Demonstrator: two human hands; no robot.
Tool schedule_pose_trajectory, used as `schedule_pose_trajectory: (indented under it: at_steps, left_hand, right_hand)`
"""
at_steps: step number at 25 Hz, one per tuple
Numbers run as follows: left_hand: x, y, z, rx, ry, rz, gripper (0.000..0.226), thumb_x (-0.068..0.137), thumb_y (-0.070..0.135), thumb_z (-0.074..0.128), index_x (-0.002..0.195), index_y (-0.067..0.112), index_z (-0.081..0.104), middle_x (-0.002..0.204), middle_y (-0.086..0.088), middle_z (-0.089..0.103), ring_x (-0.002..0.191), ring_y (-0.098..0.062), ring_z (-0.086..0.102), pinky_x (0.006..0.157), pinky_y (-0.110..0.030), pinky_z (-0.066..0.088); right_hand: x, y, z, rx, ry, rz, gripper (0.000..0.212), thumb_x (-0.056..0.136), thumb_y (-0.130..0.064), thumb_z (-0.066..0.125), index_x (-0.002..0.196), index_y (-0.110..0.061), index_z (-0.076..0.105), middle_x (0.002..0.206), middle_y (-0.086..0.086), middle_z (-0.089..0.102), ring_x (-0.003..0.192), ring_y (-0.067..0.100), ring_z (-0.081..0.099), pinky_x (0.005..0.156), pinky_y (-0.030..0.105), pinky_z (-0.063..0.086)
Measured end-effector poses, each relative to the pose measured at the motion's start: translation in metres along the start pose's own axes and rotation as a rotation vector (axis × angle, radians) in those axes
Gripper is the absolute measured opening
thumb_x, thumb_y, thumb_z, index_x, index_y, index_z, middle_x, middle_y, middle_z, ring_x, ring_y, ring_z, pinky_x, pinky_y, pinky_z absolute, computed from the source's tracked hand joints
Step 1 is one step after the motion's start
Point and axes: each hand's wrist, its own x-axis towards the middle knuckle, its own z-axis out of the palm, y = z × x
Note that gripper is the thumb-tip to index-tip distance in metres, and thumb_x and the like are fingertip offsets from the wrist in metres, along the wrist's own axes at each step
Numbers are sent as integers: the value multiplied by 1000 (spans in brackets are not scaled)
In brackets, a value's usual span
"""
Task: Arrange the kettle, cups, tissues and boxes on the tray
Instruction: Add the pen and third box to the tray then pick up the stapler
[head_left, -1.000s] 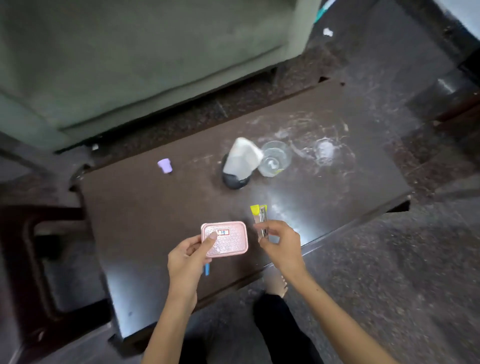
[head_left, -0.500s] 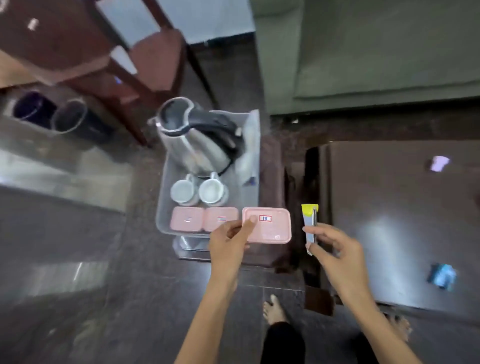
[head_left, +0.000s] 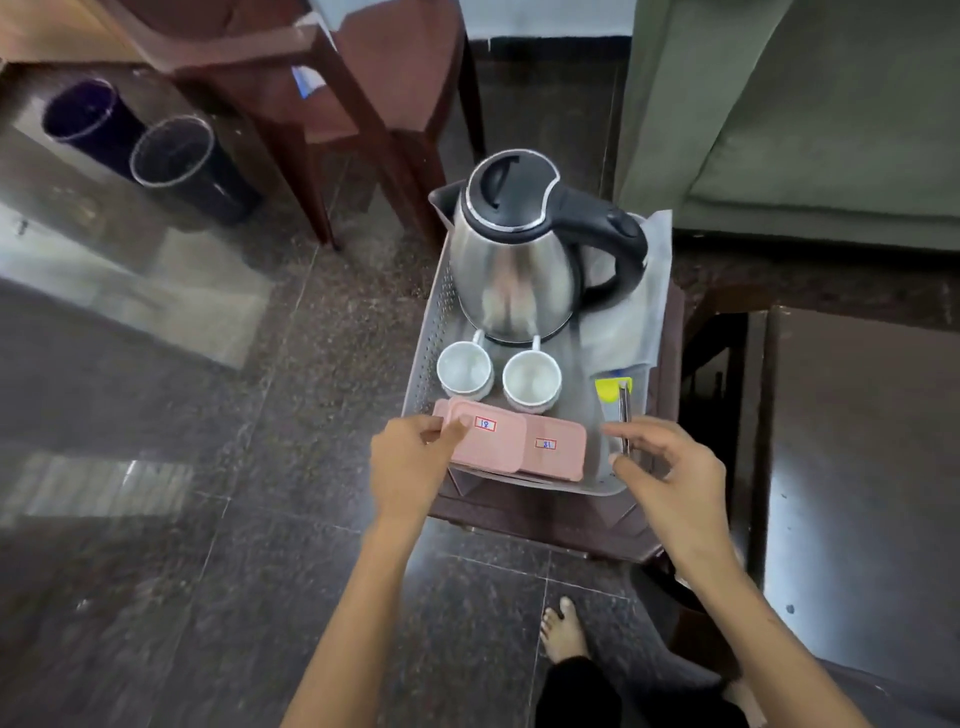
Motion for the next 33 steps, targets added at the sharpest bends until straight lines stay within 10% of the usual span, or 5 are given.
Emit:
schedule_pose_trajectory:
  at_steps: [8,29,33]
  left_hand:
    - [-30,-5,33,426,97,510,26,84,28,57,103,20,71,116,-15,66,96,-34,63,84,-39,51]
    - [-25,-6,33,396,124,410,26,65,19,84,89,17,76,107,-12,71,91,-34,65,81,-40,51]
    - [-23,-6,34,396,129,405,24,65,21,84,87,19,76,107,-11,72,92,-32,64,81,-38,49]
  right_hand:
    - [0,1,21,-94,-27,17,45,73,9,67,88,-33,71,105,-4,63,98,-14,54,68,2,41]
    - [-6,10,19,-136,-33,49,43,77,7,66,94,-33,69,111,-2,57,90,-24,50,68,0,42]
    - [-7,10,19,-136,-41,50,44,77,6,67,94,-35,68,109,-5,57,88,-6,58,67,5,46]
